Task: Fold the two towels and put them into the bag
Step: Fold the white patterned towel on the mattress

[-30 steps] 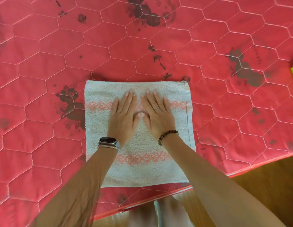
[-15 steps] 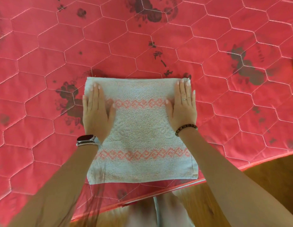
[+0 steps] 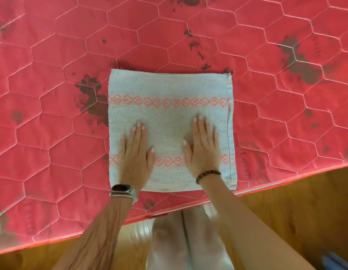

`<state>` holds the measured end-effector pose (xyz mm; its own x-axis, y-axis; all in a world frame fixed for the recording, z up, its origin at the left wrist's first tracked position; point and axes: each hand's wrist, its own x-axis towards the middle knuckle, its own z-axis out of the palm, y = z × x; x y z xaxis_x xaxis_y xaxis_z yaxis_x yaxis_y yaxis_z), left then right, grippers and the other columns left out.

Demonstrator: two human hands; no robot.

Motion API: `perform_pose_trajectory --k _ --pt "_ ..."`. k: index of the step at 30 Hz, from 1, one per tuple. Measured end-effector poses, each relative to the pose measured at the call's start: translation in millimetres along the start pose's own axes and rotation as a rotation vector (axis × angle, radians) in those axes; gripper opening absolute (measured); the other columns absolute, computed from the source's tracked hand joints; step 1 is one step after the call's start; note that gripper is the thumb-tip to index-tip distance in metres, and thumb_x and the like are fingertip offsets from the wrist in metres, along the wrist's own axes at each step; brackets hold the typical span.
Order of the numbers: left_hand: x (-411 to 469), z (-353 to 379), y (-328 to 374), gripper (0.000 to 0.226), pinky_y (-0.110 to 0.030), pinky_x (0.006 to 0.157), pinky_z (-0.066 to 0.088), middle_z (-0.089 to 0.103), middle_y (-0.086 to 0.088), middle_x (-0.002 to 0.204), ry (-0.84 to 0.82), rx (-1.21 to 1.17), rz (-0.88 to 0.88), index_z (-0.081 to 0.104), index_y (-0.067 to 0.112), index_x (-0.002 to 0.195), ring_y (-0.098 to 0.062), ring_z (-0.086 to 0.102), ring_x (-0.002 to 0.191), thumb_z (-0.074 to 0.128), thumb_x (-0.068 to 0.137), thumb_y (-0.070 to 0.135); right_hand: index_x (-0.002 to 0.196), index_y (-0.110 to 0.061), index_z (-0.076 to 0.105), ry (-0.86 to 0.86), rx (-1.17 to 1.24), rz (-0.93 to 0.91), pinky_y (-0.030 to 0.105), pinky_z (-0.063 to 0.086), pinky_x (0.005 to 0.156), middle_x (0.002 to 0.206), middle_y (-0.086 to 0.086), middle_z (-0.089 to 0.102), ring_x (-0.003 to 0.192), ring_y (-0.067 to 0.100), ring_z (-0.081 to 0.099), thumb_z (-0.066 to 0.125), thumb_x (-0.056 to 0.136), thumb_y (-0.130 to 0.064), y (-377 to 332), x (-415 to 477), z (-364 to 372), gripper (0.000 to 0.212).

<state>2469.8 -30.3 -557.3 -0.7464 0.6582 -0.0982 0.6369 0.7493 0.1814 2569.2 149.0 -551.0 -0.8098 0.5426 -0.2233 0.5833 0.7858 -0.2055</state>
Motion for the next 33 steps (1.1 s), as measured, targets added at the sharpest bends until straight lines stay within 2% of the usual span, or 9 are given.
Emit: perform_pose_trajectory --k 6,12,16,18,20,24,27,30,33 --pt "-21 -2 -44 0.063 -0.047 0.124 0.014 0.016 -0.011 0.165 0.018 0.024 -0.072 0.016 0.003 0.157 -0.022 0.015 0.153 0.025 0.104 0.036 0.155 -0.015 0.003 0.055 -0.025 0.137 0.044 0.004 0.123 0.164 0.000 0.003 0.151 0.017 0.000 0.021 0.099 -0.045 49 -9 -10 0.066" --pt "-35 -5 -47 0.060 -0.046 0.125 0.014 0.022 -0.013 0.164 0.049 -0.053 -0.127 0.023 0.001 0.155 -0.024 0.020 0.152 0.029 0.105 0.032 0.155 -0.018 0.002 0.030 0.073 0.091 0.045 0.008 0.123 0.164 -0.001 0.003 0.151 0.019 0.002 0.023 0.100 -0.041 58 -19 -14 0.063" --pt "-54 -16 -46 0.053 -0.047 0.121 0.024 0.031 -0.015 0.160 0.053 -0.211 -0.120 0.033 0.001 0.152 -0.028 0.028 0.149 0.045 0.102 0.016 0.154 -0.020 0.018 0.020 0.191 0.079 0.043 0.019 0.120 0.163 0.000 0.012 0.149 0.023 0.013 0.042 0.098 -0.039 67 -39 -26 0.064" --pt "-65 -26 -42 0.054 -0.046 0.118 0.030 0.034 -0.016 0.157 0.048 -0.360 -0.194 0.037 -0.001 0.147 -0.030 0.034 0.144 0.055 0.096 0.006 0.148 -0.014 0.032 0.045 0.299 0.172 0.045 0.031 0.112 0.157 0.009 0.026 0.139 0.029 0.031 0.060 0.092 -0.031 71 -52 -33 0.065" --pt "-77 -34 -35 0.057 -0.046 0.113 0.036 0.040 -0.018 0.147 0.049 -0.470 -0.344 0.039 0.000 0.144 -0.033 0.041 0.134 0.061 0.092 0.001 0.140 -0.008 0.041 0.101 0.398 0.243 0.046 0.040 0.104 0.139 0.015 0.040 0.121 0.031 0.044 0.067 0.087 -0.019 72 -64 -39 0.061" --pt "-92 -46 -27 0.053 -0.041 0.087 0.047 0.053 -0.016 0.112 0.021 -0.623 -0.646 0.041 0.002 0.137 -0.027 0.051 0.097 0.066 0.091 0.005 0.135 -0.013 0.040 -0.011 0.558 0.404 0.038 0.048 0.081 0.110 0.012 0.048 0.085 0.019 0.048 0.064 0.086 -0.008 70 -84 -52 0.054" --pt "-99 -55 -25 0.047 -0.048 0.081 0.052 0.057 -0.011 0.097 0.003 -0.741 -0.780 0.042 0.003 0.129 -0.024 0.055 0.084 0.069 0.091 0.012 0.127 -0.015 0.042 -0.088 0.665 0.511 0.037 0.048 0.066 0.086 0.010 0.055 0.065 0.015 0.050 0.064 0.085 -0.007 69 -95 -55 0.049" --pt "-102 -62 -26 0.040 -0.046 0.078 0.053 0.060 -0.013 0.093 -0.017 -0.847 -0.820 0.042 0.010 0.123 -0.026 0.057 0.081 0.067 0.092 0.011 0.119 -0.020 0.042 -0.106 0.751 0.535 0.040 0.052 0.062 0.074 0.009 0.053 0.060 0.019 0.050 0.065 0.086 -0.006 70 -101 -59 0.042" --pt "-103 -65 -29 0.028 -0.030 0.072 0.049 0.059 -0.009 0.090 -0.055 -0.835 -0.708 0.050 0.021 0.114 -0.023 0.055 0.079 0.062 0.094 0.006 0.109 -0.024 0.047 -0.166 0.736 0.473 0.033 0.050 0.060 0.078 0.007 0.056 0.060 0.017 0.050 0.061 0.089 -0.009 75 -104 -63 0.029"
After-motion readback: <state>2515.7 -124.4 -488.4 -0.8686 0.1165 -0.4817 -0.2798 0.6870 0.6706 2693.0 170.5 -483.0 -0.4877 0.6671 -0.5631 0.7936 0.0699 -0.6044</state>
